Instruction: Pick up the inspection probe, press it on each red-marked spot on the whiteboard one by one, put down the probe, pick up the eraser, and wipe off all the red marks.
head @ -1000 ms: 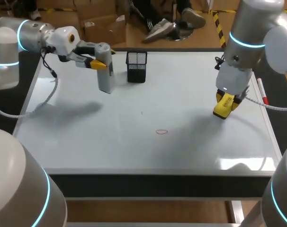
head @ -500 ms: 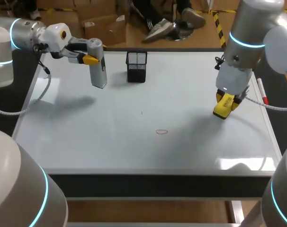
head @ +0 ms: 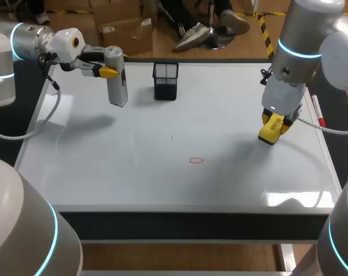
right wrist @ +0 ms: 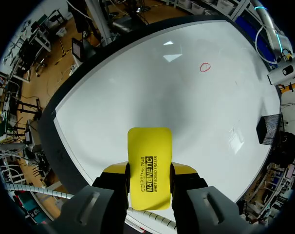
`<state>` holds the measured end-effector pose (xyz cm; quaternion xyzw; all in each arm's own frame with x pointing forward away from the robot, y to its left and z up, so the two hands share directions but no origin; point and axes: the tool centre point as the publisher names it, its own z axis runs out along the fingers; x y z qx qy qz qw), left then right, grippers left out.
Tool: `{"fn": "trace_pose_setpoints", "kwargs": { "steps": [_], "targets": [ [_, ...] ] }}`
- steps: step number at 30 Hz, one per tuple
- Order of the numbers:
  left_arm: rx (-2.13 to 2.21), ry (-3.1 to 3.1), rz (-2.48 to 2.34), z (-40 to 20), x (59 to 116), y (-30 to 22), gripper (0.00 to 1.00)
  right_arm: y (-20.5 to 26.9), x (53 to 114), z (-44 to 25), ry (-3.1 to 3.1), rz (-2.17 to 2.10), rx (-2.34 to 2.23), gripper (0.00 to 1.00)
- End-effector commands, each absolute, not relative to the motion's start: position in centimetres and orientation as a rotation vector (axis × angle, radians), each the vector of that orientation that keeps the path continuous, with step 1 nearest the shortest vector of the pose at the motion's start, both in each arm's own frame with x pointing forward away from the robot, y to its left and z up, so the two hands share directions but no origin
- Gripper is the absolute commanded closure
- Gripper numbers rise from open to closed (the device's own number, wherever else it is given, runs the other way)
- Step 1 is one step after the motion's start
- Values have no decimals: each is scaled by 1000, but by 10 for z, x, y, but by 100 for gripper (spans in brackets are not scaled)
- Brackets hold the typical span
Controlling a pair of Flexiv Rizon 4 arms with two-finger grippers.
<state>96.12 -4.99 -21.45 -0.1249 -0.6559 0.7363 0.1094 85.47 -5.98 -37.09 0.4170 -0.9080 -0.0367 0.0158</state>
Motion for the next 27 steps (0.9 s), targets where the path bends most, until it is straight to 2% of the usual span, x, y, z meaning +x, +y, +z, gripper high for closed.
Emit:
{"fn": "trace_pose_setpoints", "kwargs": {
  "steps": [1, 6, 27],
  "targets": [
    [-368, -1929, 2161, -213, 962, -50, 100, -60, 855, -370, -2823, -109, 1299, 100],
    [-368, -1929, 2161, -213, 962, -50, 100, -41, 844, -369, -2750, -81, 1370, 100],
    [-368, -1929, 2161, -213, 962, -50, 100, 106, 792, -373, -2511, -144, 1761, 100]
  ]
}}
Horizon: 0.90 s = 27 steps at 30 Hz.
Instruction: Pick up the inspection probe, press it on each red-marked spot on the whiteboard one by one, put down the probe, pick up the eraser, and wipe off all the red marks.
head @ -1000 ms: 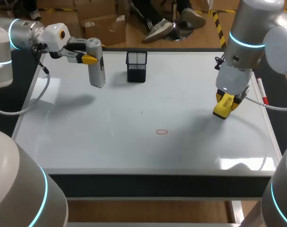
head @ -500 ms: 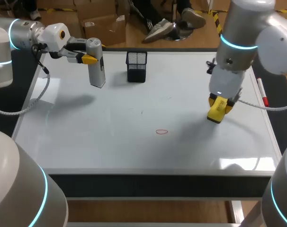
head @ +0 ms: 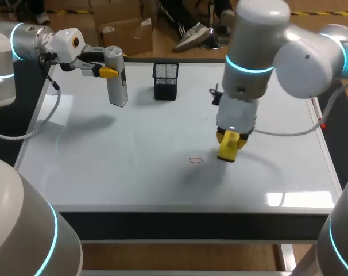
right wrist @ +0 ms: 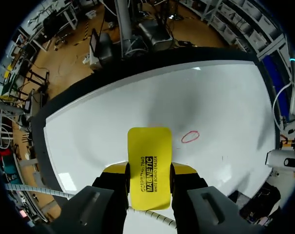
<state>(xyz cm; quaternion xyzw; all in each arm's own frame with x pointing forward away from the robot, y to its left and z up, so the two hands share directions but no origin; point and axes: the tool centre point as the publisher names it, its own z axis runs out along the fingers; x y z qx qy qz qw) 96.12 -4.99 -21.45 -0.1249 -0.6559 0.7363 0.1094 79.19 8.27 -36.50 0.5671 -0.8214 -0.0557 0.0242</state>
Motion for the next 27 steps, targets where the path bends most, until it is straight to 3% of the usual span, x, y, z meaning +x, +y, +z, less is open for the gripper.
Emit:
{"fn": "trace_pose_setpoints", "kwargs": {
  "steps": [1, 17, 27],
  "targets": [
    [-368, -1929, 2161, -213, 962, -50, 100, 113, 790, -372, -2498, -150, 1782, 100],
    [-368, -1929, 2161, -213, 962, -50, 100, 193, 784, -379, -2289, -69, 1962, 100],
    [-368, -1929, 2161, -213, 962, -50, 100, 209, 776, -396, -2243, -95, 2010, 100]
  ]
}}
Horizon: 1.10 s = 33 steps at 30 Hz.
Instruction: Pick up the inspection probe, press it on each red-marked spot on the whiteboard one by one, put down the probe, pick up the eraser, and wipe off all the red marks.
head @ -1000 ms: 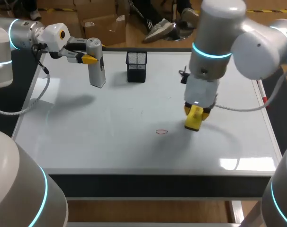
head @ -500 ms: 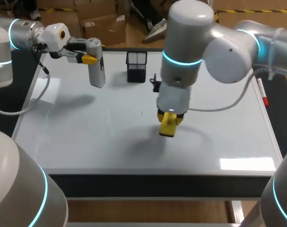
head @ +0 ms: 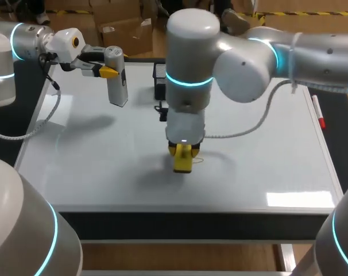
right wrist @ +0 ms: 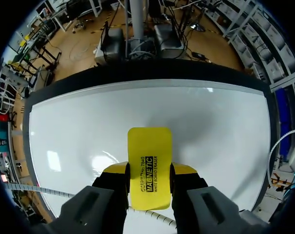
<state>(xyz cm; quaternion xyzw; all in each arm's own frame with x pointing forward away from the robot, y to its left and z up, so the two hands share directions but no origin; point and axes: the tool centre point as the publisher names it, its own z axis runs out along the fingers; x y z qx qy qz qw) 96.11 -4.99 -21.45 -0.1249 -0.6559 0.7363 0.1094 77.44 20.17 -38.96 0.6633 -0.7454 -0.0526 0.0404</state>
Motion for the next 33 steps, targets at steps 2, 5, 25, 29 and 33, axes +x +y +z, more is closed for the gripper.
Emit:
{"fn": "trace_pose_setpoints", "kwargs": {
  "steps": [2, 5, 25, 29, 33],
  "targets": [
    [-368, -1929, 2161, -213, 962, -50, 100, 209, 775, -397, -2241, -96, 2017, 100],
    [-368, -1929, 2161, -213, 962, -50, 100, 209, 776, -399, -2241, -99, 2022, 100],
    [-368, -1929, 2161, -213, 962, -50, 100, 184, 776, -420, -2322, -142, 1953, 100],
    [-368, -1929, 2161, -213, 962, -50, 100, 175, 776, -423, -2346, -159, 1925, 100],
    [-368, -1929, 2161, -213, 962, -50, 100, 165, 776, -425, -2371, -173, 1893, 100]
  ]
}}
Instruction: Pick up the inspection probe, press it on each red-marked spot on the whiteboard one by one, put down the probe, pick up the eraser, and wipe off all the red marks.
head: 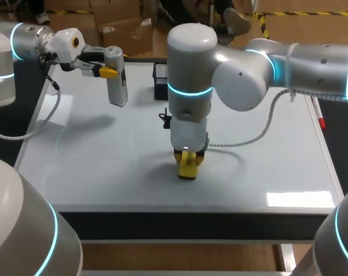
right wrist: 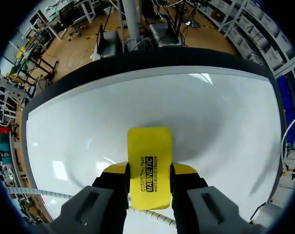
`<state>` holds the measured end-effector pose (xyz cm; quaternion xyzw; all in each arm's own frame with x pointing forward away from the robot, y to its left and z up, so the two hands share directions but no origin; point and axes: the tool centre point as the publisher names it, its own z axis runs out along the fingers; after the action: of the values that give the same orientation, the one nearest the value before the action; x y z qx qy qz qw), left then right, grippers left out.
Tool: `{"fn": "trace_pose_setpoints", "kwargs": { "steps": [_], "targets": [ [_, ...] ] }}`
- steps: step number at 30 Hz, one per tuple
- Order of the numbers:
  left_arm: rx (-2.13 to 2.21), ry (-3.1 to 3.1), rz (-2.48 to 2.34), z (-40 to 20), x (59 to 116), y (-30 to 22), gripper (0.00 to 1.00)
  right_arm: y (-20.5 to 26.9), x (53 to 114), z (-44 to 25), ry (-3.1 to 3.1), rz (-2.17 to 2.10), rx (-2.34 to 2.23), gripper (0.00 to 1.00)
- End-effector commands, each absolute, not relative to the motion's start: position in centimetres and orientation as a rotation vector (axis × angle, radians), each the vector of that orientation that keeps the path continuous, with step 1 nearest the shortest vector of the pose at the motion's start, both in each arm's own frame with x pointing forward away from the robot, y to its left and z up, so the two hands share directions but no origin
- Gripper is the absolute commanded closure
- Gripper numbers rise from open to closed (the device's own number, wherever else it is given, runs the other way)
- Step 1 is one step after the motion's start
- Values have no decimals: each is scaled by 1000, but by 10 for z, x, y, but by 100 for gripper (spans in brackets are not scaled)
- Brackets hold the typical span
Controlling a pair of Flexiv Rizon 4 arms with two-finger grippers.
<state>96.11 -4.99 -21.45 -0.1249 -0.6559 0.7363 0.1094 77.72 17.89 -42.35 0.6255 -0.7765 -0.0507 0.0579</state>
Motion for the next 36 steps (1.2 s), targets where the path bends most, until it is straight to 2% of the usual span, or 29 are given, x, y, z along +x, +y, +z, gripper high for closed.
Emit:
{"fn": "trace_pose_setpoints", "kwargs": {
  "steps": [1, 22, 36],
  "targets": [
    [-368, -1929, 2161, -213, 962, -50, 100, 163, 776, -425, -2378, -178, 1888, 100],
    [-368, -1929, 2161, -213, 962, -50, 100, 116, 769, -420, -2510, -216, 1741, 100],
    [-368, -1929, 2161, -213, 962, -50, 100, 110, 771, -393, -2583, -186, 1768, 100]
  ]
}}
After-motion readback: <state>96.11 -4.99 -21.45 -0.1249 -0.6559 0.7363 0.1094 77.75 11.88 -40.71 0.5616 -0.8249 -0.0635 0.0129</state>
